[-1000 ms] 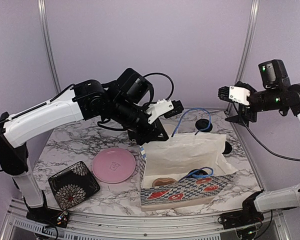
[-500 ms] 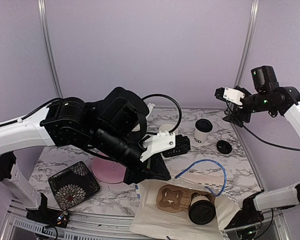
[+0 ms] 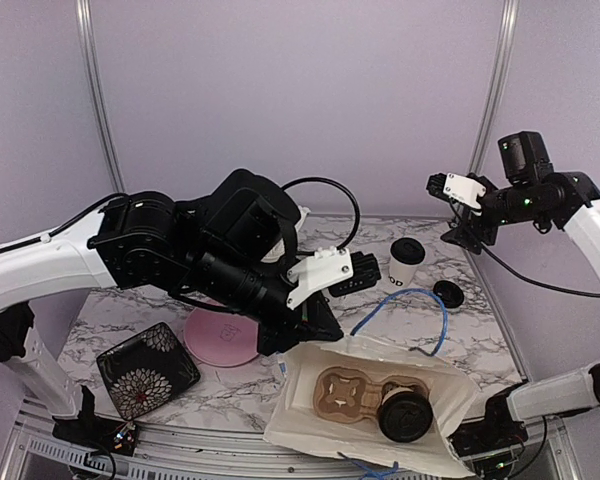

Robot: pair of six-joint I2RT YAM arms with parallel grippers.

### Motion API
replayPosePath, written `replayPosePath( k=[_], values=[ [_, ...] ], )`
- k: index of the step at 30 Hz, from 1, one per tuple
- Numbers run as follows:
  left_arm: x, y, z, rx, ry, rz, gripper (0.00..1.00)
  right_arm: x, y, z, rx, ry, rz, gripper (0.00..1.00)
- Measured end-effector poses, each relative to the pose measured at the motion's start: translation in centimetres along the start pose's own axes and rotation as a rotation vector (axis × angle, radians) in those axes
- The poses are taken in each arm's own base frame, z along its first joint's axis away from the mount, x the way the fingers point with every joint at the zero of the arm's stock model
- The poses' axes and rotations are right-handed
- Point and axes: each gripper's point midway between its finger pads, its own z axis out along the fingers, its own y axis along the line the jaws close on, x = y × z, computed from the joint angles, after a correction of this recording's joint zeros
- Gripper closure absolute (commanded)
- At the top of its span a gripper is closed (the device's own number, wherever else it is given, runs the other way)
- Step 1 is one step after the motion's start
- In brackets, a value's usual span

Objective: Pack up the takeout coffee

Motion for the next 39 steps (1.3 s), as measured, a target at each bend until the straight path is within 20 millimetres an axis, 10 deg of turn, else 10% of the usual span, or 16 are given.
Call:
replayPosePath(
  k=[9, 18, 39],
  values=[
    [1.7, 9.1, -0.5, -0.170, 0.020, -0.175, 1.00, 1.9, 0.8, 6.4, -0.146, 0.116, 0.135, 0.19],
    [4.1, 13.9, -0.9, -0.233, 0.056, -0.291, 1.00, 6.2, -0.1, 13.0, -0.248, 0.249, 0.409, 0.16],
    [5.4, 15.9, -0.5, -0.238, 0.077, -0.330, 0.98, 8.8, -1.1, 19.6, -0.317, 0.255, 0.606, 0.10]
  ],
)
